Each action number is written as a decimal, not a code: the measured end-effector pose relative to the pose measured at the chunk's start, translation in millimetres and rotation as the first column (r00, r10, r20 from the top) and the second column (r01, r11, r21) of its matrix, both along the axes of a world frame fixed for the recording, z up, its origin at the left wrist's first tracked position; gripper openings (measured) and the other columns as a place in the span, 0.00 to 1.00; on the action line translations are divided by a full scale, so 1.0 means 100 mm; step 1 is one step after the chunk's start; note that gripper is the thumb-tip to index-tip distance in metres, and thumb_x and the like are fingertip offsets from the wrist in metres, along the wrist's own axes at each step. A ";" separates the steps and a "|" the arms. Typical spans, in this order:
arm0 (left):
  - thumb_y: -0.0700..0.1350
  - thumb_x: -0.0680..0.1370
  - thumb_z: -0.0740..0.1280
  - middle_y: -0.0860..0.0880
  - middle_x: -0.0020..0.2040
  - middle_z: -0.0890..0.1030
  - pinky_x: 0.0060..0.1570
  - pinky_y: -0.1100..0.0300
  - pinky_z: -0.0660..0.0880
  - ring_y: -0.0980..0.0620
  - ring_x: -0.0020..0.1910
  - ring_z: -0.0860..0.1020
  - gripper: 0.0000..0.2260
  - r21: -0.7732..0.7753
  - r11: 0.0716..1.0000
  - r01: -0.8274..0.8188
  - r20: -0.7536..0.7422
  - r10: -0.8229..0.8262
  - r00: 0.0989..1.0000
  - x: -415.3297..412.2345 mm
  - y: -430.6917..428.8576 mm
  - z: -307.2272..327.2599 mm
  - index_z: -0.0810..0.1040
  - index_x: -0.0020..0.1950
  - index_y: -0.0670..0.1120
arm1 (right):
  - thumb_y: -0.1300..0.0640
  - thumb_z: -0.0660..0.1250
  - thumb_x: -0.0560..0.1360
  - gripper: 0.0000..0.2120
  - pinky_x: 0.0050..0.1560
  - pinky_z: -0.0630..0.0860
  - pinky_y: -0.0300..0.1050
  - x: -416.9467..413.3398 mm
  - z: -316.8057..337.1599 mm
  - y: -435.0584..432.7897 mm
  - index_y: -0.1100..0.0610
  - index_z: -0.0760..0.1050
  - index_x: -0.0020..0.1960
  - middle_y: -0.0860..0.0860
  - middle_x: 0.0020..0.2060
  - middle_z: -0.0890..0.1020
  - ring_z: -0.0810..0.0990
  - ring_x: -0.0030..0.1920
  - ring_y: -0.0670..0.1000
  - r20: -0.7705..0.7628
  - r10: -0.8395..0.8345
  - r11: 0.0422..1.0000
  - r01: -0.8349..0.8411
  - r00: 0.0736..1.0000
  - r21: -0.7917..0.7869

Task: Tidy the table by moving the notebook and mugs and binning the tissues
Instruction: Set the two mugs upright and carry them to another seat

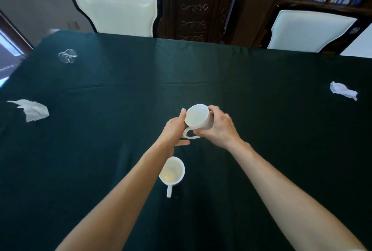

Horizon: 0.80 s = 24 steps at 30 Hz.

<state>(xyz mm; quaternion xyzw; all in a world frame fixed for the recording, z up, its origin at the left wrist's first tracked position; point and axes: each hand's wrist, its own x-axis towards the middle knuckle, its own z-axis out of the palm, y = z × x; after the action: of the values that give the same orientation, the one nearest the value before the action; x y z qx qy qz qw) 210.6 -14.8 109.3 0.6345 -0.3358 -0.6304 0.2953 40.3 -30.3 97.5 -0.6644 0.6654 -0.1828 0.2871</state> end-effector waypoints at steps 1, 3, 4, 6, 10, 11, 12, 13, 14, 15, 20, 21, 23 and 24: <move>0.64 0.83 0.54 0.51 0.56 0.87 0.49 0.53 0.84 0.48 0.57 0.83 0.24 -0.009 1.000 -0.008 0.001 0.008 1.000 -0.05 0.14 0.03 0.83 0.59 0.52 | 0.44 0.81 0.63 0.41 0.61 0.76 0.52 -0.04 0.02 0.10 0.52 0.69 0.70 0.51 0.64 0.79 0.75 0.64 0.56 0.015 0.009 1.000 -0.010 1.000 0.007; 0.63 0.84 0.53 0.52 0.59 0.86 0.48 0.53 0.83 0.48 0.59 0.82 0.23 -0.025 1.000 -0.018 -0.015 0.018 1.000 -0.14 0.39 0.05 0.81 0.62 0.52 | 0.46 0.81 0.62 0.40 0.61 0.77 0.52 -0.10 0.03 0.25 0.52 0.69 0.70 0.50 0.63 0.80 0.76 0.63 0.55 0.045 0.022 0.999 -0.023 0.999 0.025; 0.63 0.84 0.53 0.52 0.60 0.85 0.47 0.54 0.82 0.49 0.59 0.82 0.22 -0.034 0.999 -0.026 -0.028 0.025 0.999 -0.20 0.54 0.05 0.81 0.63 0.53 | 0.47 0.81 0.61 0.40 0.60 0.78 0.52 -0.13 0.02 0.35 0.52 0.69 0.69 0.50 0.62 0.80 0.77 0.62 0.54 0.059 0.032 0.999 -0.034 0.998 0.036; 0.62 0.84 0.54 0.55 0.60 0.85 0.44 0.56 0.81 0.52 0.58 0.82 0.19 -0.037 0.998 -0.059 -0.039 0.057 0.998 -0.30 0.83 0.01 0.80 0.62 0.55 | 0.50 0.81 0.61 0.40 0.58 0.77 0.49 -0.20 -0.01 0.53 0.52 0.69 0.69 0.51 0.62 0.79 0.77 0.61 0.54 0.073 0.055 0.996 -0.060 0.996 0.064; 0.63 0.84 0.56 0.55 0.61 0.83 0.46 0.55 0.83 0.54 0.59 0.82 0.16 -0.006 0.993 -0.121 -0.036 0.121 0.992 -0.45 1.29 -0.10 0.78 0.60 0.57 | 0.53 0.81 0.61 0.40 0.57 0.72 0.42 -0.26 -0.16 0.84 0.53 0.70 0.69 0.53 0.63 0.73 0.75 0.63 0.53 0.082 0.086 0.990 -0.095 0.993 0.106; 0.63 0.84 0.56 0.54 0.62 0.83 0.46 0.54 0.83 0.53 0.60 0.82 0.17 -0.002 0.991 -0.132 -0.040 0.132 0.990 -0.47 1.38 -0.14 0.78 0.62 0.56 | 0.53 0.82 0.61 0.40 0.57 0.71 0.42 -0.27 -0.20 0.91 0.53 0.70 0.69 0.53 0.63 0.73 0.75 0.62 0.53 0.083 0.101 0.988 -0.110 0.991 0.106; 0.63 0.84 0.56 0.53 0.63 0.82 0.47 0.53 0.83 0.53 0.60 0.81 0.19 0.003 0.989 -0.146 -0.039 0.146 0.988 -0.48 1.46 -0.17 0.78 0.64 0.55 | 0.53 0.82 0.60 0.39 0.57 0.72 0.42 -0.28 -0.24 0.97 0.53 0.71 0.69 0.53 0.62 0.73 0.75 0.62 0.53 0.079 0.116 0.987 -0.124 0.990 0.105; 0.63 0.84 0.56 0.53 0.63 0.82 0.48 0.53 0.84 0.52 0.61 0.81 0.19 0.008 0.987 -0.161 -0.038 0.161 0.986 -0.49 1.53 -0.20 0.78 0.65 0.55 | 0.53 0.82 0.60 0.39 0.56 0.72 0.42 -0.29 -0.27 1.02 0.52 0.72 0.68 0.52 0.61 0.75 0.76 0.61 0.53 0.074 0.128 0.985 -0.136 0.989 0.105; 0.63 0.83 0.57 0.52 0.64 0.81 0.49 0.52 0.84 0.51 0.62 0.80 0.19 0.014 0.984 -0.176 -0.034 0.177 0.984 -0.50 1.61 -0.23 0.77 0.66 0.54 | 0.52 0.82 0.60 0.38 0.55 0.72 0.43 -0.29 -0.30 1.07 0.52 0.73 0.67 0.51 0.60 0.76 0.76 0.60 0.53 0.070 0.141 0.983 -0.148 0.988 0.108; 0.62 0.83 0.59 0.52 0.65 0.80 0.50 0.51 0.84 0.50 0.63 0.80 0.19 0.023 0.981 -0.192 -0.030 0.193 0.981 -0.50 1.68 -0.26 0.77 0.67 0.54 | 0.51 0.83 0.59 0.38 0.55 0.73 0.44 -0.30 -0.32 1.12 0.51 0.73 0.67 0.51 0.60 0.77 0.77 0.60 0.52 0.069 0.153 0.980 -0.160 0.986 0.115; 0.56 0.83 0.64 0.52 0.65 0.79 0.49 0.52 0.83 0.52 0.63 0.79 0.16 0.021 0.980 -0.199 -0.061 0.200 0.978 -0.54 1.91 -0.40 0.76 0.69 0.52 | 0.51 0.83 0.59 0.38 0.57 0.80 0.52 -0.28 -0.42 1.27 0.52 0.73 0.67 0.50 0.59 0.80 0.79 0.59 0.54 0.066 0.178 0.968 -0.187 0.982 0.168; 0.56 0.83 0.65 0.52 0.65 0.79 0.51 0.51 0.83 0.52 0.64 0.78 0.16 0.018 0.982 -0.188 -0.068 0.189 0.980 -0.55 1.95 -0.42 0.76 0.69 0.53 | 0.52 0.82 0.60 0.38 0.56 0.80 0.52 -0.28 -0.44 1.29 0.52 0.72 0.67 0.51 0.59 0.80 0.79 0.59 0.54 0.064 0.182 0.965 -0.191 0.981 0.180; 0.55 0.83 0.65 0.53 0.66 0.80 0.52 0.51 0.82 0.53 0.64 0.78 0.15 0.022 0.983 -0.180 -0.080 0.181 0.980 -0.56 2.01 -0.47 0.76 0.68 0.53 | 0.52 0.82 0.60 0.38 0.55 0.80 0.52 -0.27 -0.48 1.32 0.52 0.72 0.67 0.51 0.59 0.80 0.79 0.59 0.55 0.070 0.184 0.960 -0.195 0.980 0.201; 0.55 0.83 0.65 0.53 0.66 0.80 0.53 0.52 0.82 0.54 0.64 0.78 0.15 0.025 0.983 -0.180 -0.086 0.182 0.980 -0.55 2.03 -0.48 0.76 0.68 0.54 | 0.52 0.82 0.60 0.38 0.55 0.81 0.52 -0.27 -0.50 1.33 0.52 0.71 0.67 0.51 0.59 0.80 0.79 0.59 0.55 0.077 0.181 0.959 -0.193 0.980 0.207</move>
<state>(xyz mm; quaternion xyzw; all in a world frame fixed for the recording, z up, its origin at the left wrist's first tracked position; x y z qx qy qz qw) 155.1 188.0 61.1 0.6366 -0.2581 -0.6310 0.3605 13.7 102.8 47.6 -0.6841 0.6070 -0.1010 0.3916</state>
